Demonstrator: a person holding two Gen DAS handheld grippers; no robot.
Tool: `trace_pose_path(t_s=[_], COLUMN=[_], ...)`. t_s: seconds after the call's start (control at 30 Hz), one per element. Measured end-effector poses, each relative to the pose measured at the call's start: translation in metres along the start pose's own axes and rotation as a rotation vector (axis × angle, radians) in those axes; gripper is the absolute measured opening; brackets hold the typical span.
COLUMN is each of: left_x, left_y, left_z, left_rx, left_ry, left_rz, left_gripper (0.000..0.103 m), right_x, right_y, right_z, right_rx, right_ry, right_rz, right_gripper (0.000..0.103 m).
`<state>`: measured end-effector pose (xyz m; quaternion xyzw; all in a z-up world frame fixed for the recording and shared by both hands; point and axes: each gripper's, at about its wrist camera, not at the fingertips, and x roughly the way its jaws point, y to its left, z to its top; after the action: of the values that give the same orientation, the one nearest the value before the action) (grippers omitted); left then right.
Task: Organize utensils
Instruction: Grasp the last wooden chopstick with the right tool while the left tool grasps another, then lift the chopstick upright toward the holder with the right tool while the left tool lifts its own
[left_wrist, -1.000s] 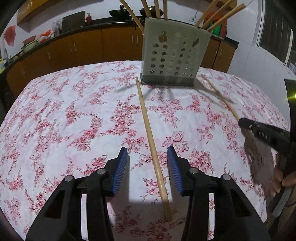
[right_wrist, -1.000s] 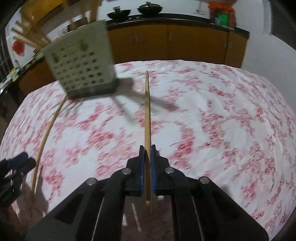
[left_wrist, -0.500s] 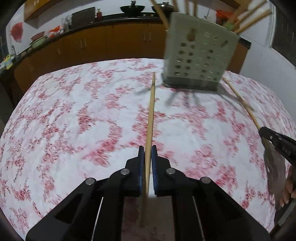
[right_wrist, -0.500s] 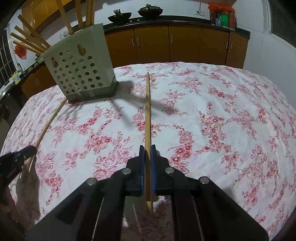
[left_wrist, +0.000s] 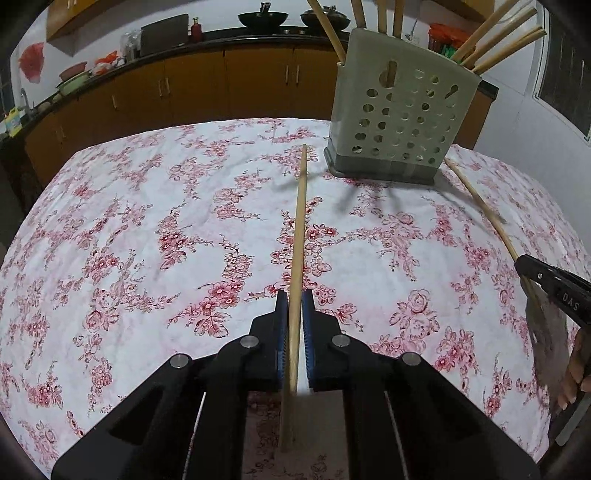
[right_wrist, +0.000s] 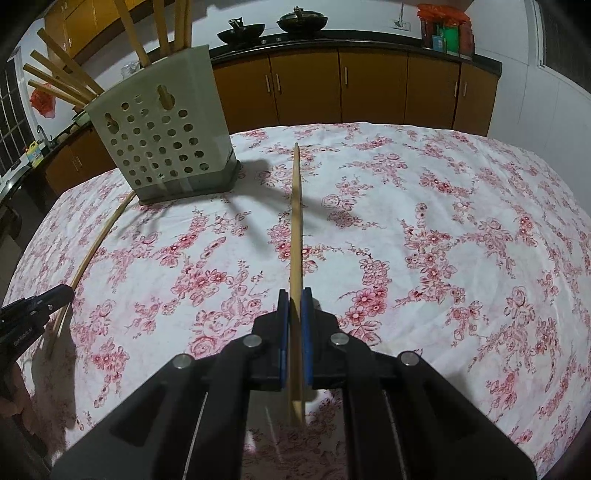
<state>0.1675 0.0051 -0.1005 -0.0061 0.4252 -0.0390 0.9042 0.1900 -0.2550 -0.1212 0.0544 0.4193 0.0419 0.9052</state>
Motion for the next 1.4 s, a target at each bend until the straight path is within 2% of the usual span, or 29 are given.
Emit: trace_pose_path(t_s=[0.33,0.9,1.03,1.33,1.4], left_x=[0.002,-0.001,-0.005,-0.042,-0.043], left_y=[-0.009,-0.010,-0.005,0.003,0.001], left_z=[-0.001,-0.005,-0.002,0.020,0.021], left_rx=[0.037,0.070,0.052,0.018,0.029], left_ry=[0.005,0.007,0.001,-0.121,-0.114], left_rz=[-0.048,-0.023,-0.022,-0.040,-0.043], left_gripper=[0.009,0.009,0.008,0.008,0.008], right_x=[-0.002,-0.005,-0.025,-0.072,-0.078], right_y=[0.004,0.005,0.000,-0.009,-0.010], right_z=[-0.002,-0.003,0.004,0.028,0.031], right_rx=[-0.014,-0.027,-0.008,0.021,0.024], right_ry=[0.004,0.002,-0.055,-0.199,-0.214], right_rz=[0.019,0.003,0.006,0.009,0.012], right_gripper=[0.009,0.008,0.008,0.008,0.008])
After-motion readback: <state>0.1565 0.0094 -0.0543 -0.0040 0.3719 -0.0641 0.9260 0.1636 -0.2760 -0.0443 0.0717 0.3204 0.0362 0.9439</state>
